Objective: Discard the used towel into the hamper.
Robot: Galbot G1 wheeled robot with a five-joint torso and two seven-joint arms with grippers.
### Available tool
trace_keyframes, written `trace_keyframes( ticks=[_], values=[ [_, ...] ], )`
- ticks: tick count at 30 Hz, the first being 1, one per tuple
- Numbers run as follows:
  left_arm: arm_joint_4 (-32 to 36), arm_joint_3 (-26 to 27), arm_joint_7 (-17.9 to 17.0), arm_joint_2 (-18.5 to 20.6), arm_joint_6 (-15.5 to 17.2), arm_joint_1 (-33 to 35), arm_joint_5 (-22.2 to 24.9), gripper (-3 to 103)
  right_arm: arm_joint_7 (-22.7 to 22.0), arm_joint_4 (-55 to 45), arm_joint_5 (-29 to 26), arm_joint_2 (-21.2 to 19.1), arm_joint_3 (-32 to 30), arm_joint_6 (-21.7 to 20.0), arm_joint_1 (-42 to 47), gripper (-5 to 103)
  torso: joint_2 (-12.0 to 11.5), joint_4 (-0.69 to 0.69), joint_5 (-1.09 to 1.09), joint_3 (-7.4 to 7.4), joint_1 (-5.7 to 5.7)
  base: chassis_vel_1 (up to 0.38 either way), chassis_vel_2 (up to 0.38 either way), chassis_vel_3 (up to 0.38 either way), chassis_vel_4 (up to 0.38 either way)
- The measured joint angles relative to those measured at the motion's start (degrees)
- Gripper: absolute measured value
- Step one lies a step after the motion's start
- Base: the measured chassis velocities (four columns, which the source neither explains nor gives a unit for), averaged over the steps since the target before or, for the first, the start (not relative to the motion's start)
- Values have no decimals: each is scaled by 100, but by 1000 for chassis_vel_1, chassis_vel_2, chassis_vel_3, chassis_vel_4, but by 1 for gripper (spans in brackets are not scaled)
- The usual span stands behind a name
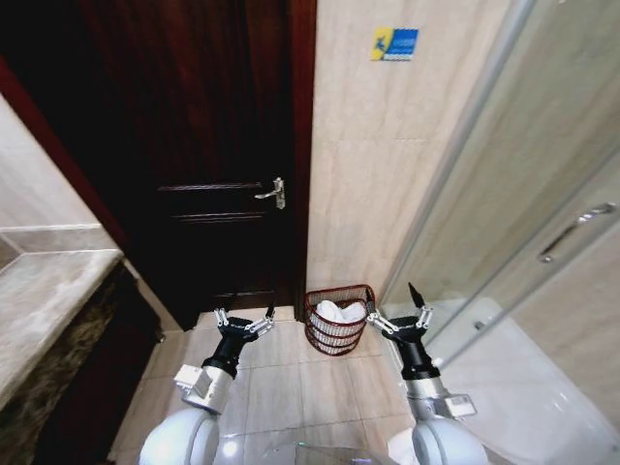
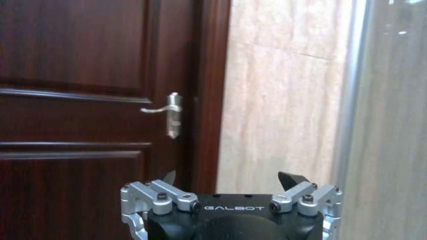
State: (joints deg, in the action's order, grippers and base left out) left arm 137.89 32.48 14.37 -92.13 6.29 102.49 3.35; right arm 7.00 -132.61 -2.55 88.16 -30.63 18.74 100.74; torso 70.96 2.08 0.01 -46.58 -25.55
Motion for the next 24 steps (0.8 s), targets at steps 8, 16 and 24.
trace_keyframes(
  ticks=[8, 16, 24],
  values=[
    [0, 0, 0, 0, 0, 0, 0, 100, -371, -353, 172, 320, 101, -153, 147, 100, -77, 0, 0, 43, 35, -97, -108, -124, -117],
    [0, 0, 0, 1, 0, 0, 0, 100, -515, -260, -239, 395, -69, -229, 85, 100, -145, 0, 0, 78, 64, -122, -116, -129, -130],
    [0, 0, 0, 0, 0, 0, 0, 100, -490, -486, -168, 397, -38, -311, 80, 100, -213, 0, -1, 116, 99, -133, -128, -126, -126]
  ],
)
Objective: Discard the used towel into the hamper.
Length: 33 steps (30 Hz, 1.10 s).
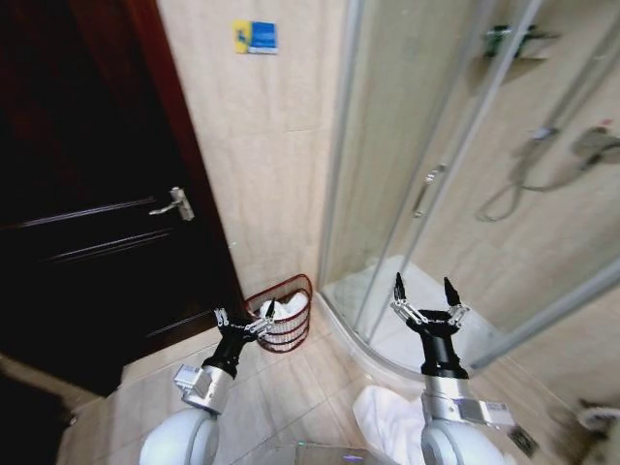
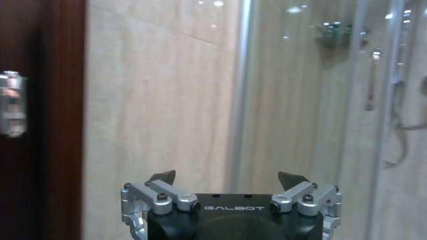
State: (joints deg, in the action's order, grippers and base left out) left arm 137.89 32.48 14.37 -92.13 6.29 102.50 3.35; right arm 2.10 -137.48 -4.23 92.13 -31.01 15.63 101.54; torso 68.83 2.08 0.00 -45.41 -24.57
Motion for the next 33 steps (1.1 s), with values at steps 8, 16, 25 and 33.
trace_keyframes(
  ticks=[8, 16, 25, 33],
  values=[
    [0, 0, 0, 0, 0, 0, 0, 100, -138, -179, 105, 0, -80, 19, -48, 100, -59, 0, 0, 33, 24, -123, -127, -119, -118],
    [0, 0, 0, 0, 0, 0, 0, 100, -566, -354, 154, 12, -80, -112, -30, 100, -119, -1, 0, 66, 52, -136, -129, -125, -124],
    [0, 0, 0, 0, 0, 0, 0, 100, -839, -484, 158, 9, -23, -226, -22, 100, -176, 0, 1, 96, 78, -129, -121, -124, -129],
    [0, 0, 0, 0, 0, 0, 0, 100, -1026, -500, 126, 5, -31, -231, -48, 100, -250, 0, 1, 136, 113, -120, -120, -129, -124]
  ],
)
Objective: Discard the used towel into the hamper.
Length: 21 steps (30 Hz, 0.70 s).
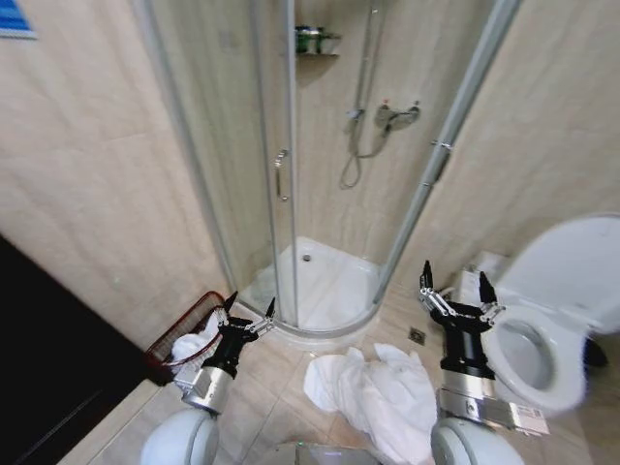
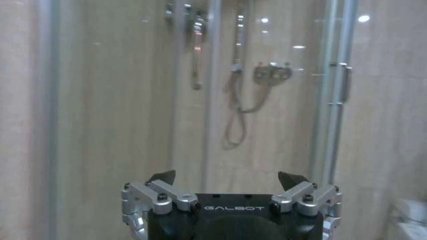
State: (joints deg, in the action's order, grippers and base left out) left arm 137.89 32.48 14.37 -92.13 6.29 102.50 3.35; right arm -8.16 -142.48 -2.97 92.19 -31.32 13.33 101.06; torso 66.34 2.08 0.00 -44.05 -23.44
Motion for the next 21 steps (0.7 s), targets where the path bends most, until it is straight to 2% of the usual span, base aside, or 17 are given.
trace_keyframes(
  ticks=[21],
  values=[
    [0, -1, 0, 0, 0, 0, 0, 100, -121, 101, 109, -4, 74, -87, -38, 100, -118, -1, 1, 67, 51, -119, -114, -116, -113]
  ],
)
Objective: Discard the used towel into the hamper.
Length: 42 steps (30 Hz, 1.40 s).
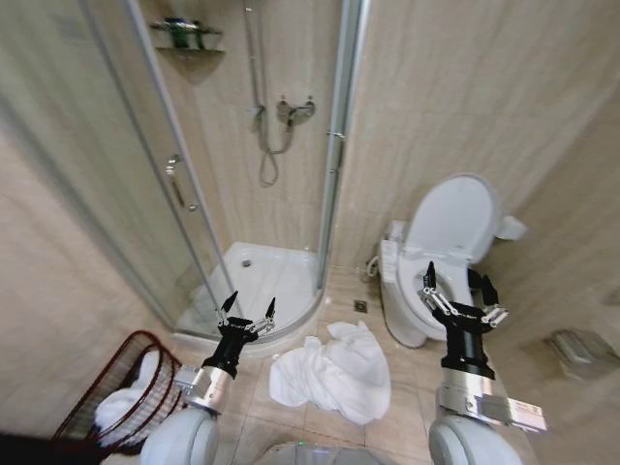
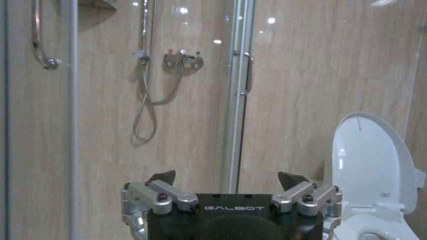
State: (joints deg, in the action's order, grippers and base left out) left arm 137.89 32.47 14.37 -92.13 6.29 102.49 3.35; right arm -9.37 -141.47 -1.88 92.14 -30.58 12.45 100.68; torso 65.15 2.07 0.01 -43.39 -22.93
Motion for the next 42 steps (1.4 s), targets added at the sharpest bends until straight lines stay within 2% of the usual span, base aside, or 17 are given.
trace_keyframes(
  ticks=[14, 22, 33, 42],
  values=[
    [0, 0, 0, 0, 0, 0, 0, 100, 212, 19, -21, -9, 67, 72, -5, 100, -54, 2, -1, 29, 26, 0, 0, 0, 0],
    [0, 0, 0, 0, 0, 0, 0, 100, 232, 122, -56, -42, 56, 125, -159, 100, -290, 3, -1, 158, 134, 0, 0, 0, 0],
    [0, 0, 0, 0, 0, 0, 0, 100, 612, 226, 21, -18, 113, 336, -176, 100, -644, 3, -1, 347, 298, 0, 0, 0, 0],
    [0, 0, 0, 0, 0, 0, 0, 100, 717, 285, -61, -3, 102, 472, -201, 100, -924, 1, -1, 506, 419, -50, -47, -48, -49]
  ],
)
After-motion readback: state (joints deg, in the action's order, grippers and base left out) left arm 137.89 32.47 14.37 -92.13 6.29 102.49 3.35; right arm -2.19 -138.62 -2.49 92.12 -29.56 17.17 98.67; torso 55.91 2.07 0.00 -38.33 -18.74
